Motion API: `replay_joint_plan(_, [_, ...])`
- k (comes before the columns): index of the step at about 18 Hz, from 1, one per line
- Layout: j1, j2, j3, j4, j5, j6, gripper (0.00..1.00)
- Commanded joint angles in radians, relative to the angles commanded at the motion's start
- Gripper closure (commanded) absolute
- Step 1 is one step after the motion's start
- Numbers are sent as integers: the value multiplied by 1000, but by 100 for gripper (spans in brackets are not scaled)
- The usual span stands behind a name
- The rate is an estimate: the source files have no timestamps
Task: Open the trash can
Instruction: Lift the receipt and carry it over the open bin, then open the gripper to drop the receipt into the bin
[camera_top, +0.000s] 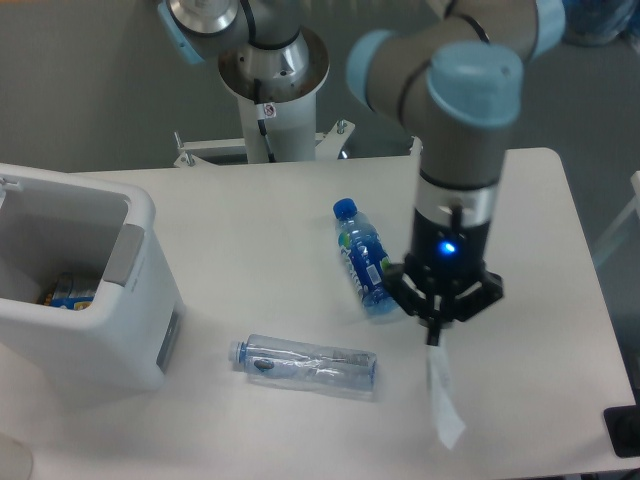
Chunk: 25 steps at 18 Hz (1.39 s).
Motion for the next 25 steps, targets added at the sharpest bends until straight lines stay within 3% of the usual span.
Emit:
replay_joint_plan(10, [-80,207,-20,-11,-316,-207,100])
replay_joint_plan(16, [-147,330,-80,-12,-436,-233,100])
replay_joint_plan(25, [-270,344,-239,-8,-439,-224,100])
